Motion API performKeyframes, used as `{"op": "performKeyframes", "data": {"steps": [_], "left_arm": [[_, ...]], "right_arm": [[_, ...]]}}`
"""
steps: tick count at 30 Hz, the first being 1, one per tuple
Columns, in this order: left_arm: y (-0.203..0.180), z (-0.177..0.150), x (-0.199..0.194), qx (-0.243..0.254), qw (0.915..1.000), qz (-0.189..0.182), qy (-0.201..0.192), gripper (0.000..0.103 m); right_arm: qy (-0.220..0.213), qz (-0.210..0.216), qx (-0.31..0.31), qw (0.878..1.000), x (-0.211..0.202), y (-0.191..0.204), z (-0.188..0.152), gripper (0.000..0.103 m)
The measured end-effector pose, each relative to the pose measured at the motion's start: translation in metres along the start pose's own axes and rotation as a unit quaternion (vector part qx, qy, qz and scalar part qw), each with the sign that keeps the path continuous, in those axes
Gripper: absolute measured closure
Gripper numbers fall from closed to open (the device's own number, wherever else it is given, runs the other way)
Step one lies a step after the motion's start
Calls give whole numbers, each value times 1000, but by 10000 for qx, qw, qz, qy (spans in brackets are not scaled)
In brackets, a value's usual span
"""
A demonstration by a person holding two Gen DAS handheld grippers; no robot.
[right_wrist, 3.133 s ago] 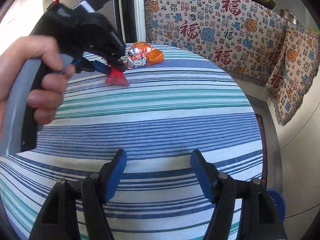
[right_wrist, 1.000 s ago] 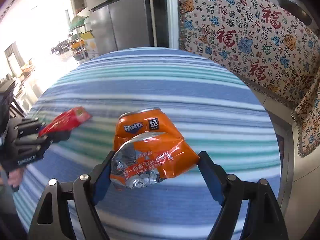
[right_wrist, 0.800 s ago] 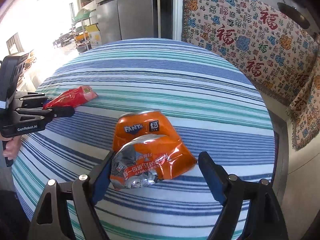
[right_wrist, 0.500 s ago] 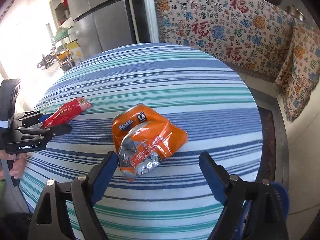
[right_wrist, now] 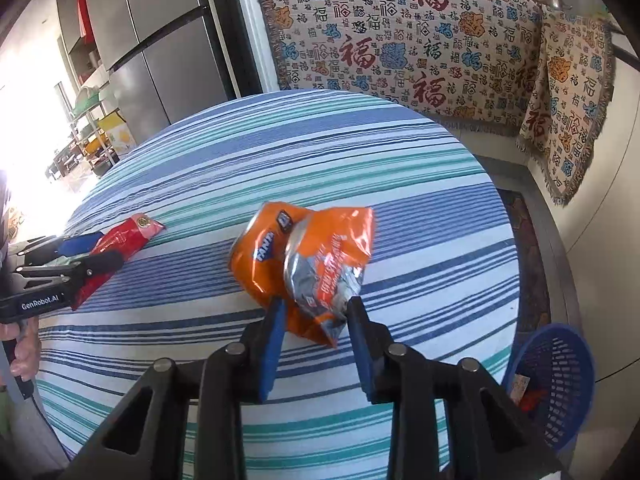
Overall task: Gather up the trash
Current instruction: 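Grasp the crushed orange Fanta can with the right tool, then carry wrapper and can to the wastebasket and open both tools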
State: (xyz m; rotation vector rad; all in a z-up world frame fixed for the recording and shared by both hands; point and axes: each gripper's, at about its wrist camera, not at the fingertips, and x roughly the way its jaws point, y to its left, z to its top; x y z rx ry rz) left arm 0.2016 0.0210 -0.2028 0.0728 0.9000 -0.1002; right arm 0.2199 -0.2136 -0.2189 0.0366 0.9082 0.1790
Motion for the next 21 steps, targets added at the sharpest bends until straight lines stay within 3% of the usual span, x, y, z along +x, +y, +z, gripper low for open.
{"op": "performKeyframes", "data": {"steps": [4,7,10,12,13,14,21], "left_arm": [[-1,3,8,69,9999,-3,135,46],[-3,4,15,152,9995,32,266,46],[-4,5,21,153,9992,68,362,48],[-6,6,22,158,9992,28,358,59],[-7,8,22,182,9992,7,361,77],[-8,8,22,202,9992,-17,358,88],[0,8,1,-98,9987,-475,144,93]], "right_arm": [[-46,-84,-222,9997,-1,2,3,72],[-140,-137,-507,9985,-4,14,8,62],[-218,-243,-891,9955,-2,29,14,60],[-149,-388,-982,9943,2,32,16,67],[-101,-427,-897,9950,4,29,18,83],[-132,-432,-793,9958,2,26,19,88],[-285,-130,-502,9983,-26,11,21,89]]}}
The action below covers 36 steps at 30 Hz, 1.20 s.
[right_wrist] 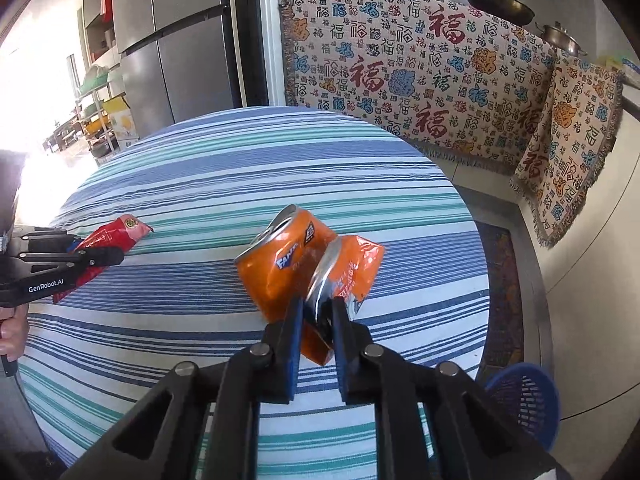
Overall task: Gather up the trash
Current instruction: 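Carry wrapper and can to the wastebasket and open both tools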
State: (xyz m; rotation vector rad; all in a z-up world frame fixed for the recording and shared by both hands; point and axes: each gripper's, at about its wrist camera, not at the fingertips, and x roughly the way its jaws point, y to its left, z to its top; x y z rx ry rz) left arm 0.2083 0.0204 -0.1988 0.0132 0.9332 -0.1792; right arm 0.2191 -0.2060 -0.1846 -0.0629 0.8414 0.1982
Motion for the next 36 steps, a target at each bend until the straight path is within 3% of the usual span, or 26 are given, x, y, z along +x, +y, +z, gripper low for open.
{"op": "performKeyframes", "data": {"steps": [9,17,22,27,31,36], "left_arm": [[-27,16,-30,96,9991,-255,-311,94],[-75,32,-31,294,9977,-532,-302,95],[-135,48,-28,572,9936,-923,-302,96],[-215,63,-22,968,9850,-1395,-302,96],[-285,70,-8,1284,9767,-1706,-214,96],[-362,65,21,1588,9670,-1992,23,96]], "right_arm": [[-118,207,169,9996,-24,-9,4,89],[-273,181,570,9978,-50,-46,2,89],[-392,-20,913,9950,-80,-94,-8,89],[-397,-497,1242,9902,-114,-156,-30,89],[-253,-949,1483,9841,-132,-206,-52,89],[9,-1161,1922,9745,-135,-264,-87,89]]}}
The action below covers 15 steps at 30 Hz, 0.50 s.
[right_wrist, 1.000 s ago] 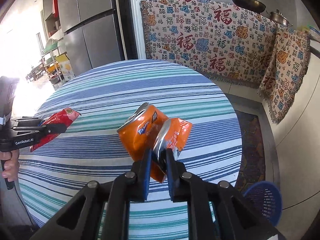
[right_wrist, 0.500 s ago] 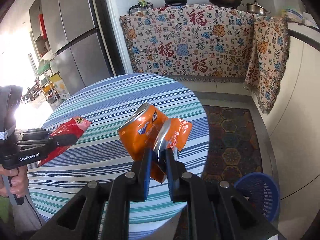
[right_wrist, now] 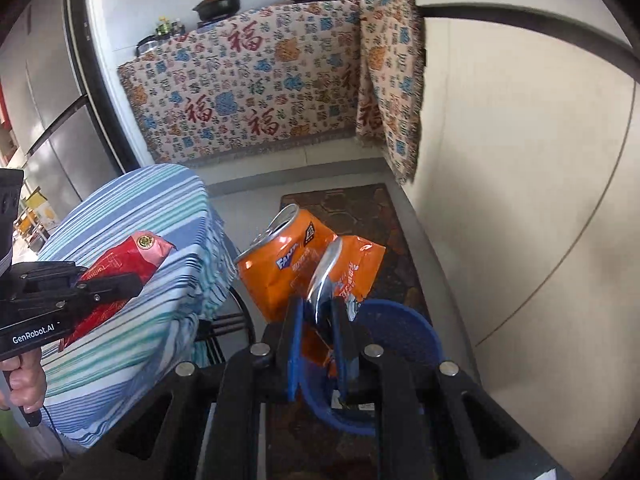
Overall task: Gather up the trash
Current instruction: 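Carry wrapper and can to the wastebasket and open both tools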
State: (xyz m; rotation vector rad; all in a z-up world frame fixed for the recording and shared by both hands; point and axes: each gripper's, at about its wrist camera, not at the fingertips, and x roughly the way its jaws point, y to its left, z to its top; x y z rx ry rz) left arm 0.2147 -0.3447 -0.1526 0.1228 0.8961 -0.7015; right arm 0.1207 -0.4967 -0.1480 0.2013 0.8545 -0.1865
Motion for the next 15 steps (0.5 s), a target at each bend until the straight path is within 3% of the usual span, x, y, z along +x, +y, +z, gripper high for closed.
{"op": "performKeyframes", "data": {"steps": [7,15], "left_arm": [[-45,8,73,173,9990,-193,364,96],[-56,2,130,211,9973,-134,696,96]], "right_arm": [[406,97,618,9972,42,-66,-22,89],[783,293,1147,9899,91,-103,-42,89]]}}
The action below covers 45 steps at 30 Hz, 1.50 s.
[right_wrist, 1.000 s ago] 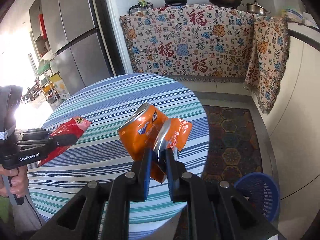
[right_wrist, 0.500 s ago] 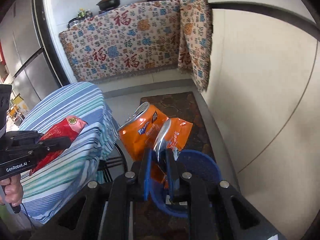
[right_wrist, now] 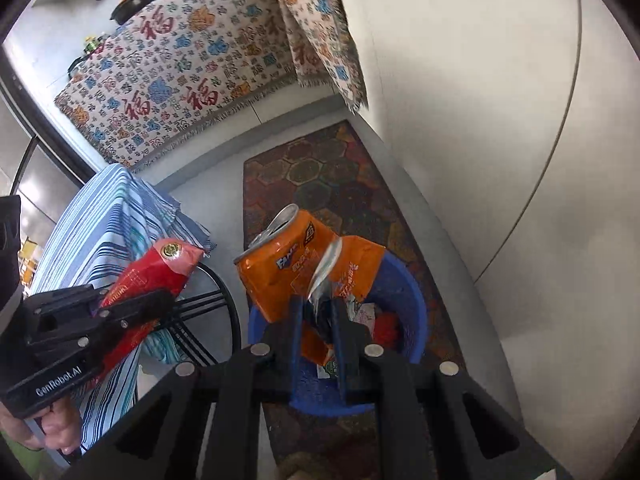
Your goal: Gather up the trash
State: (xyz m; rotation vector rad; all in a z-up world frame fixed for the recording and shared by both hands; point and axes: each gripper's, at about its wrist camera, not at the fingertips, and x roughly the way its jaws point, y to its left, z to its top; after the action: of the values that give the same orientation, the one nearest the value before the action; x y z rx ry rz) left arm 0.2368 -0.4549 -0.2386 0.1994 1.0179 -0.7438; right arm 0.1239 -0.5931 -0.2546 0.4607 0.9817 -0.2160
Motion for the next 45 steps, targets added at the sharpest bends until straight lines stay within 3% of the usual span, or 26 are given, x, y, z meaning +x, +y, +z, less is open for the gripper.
{"op": "performKeyframes", "data": {"steps": [7,8,9,10,11,16,21,23,25,33,38,45], "left_arm": [[-9,2,31,139,9998,73,151,94],[-8,0,33,177,9997,105,144,86],[-9,2,37,202,9996,100,150,77],[-9,4,40,196,9997,85,122,55],[-8,7,38,166,9998,93,37,39],[-10,17,14,115,9987,374,-324,20],[-18,9,-40,93,9953,676,-683,2],[-19,1,-63,95,9953,615,-748,1],[-20,-10,-81,114,9965,580,-599,0],[-44,-71,-138,165,9940,936,-534,0],[-60,-87,-165,343,9847,1516,-793,0],[-53,-93,-186,208,9891,1265,-732,0]], "right_arm": [[227,219,437,9985,40,-30,-4,86],[239,275,541,9979,46,-35,-4,83],[218,298,653,9972,49,-41,-6,66],[153,258,751,9967,50,-47,-8,56],[66,219,818,9964,48,-50,-9,39],[-355,24,991,9944,17,-56,-8,30],[-704,-126,924,9931,-49,-32,-1,14],[-813,-206,864,9927,-77,-18,-6,12],[-932,-313,788,9920,-103,0,-16,1],[-895,-932,362,9910,-164,70,-88,0],[-854,-1258,246,9881,-188,100,-121,0],[-804,-1430,3,9865,-208,132,-146,0]]}}
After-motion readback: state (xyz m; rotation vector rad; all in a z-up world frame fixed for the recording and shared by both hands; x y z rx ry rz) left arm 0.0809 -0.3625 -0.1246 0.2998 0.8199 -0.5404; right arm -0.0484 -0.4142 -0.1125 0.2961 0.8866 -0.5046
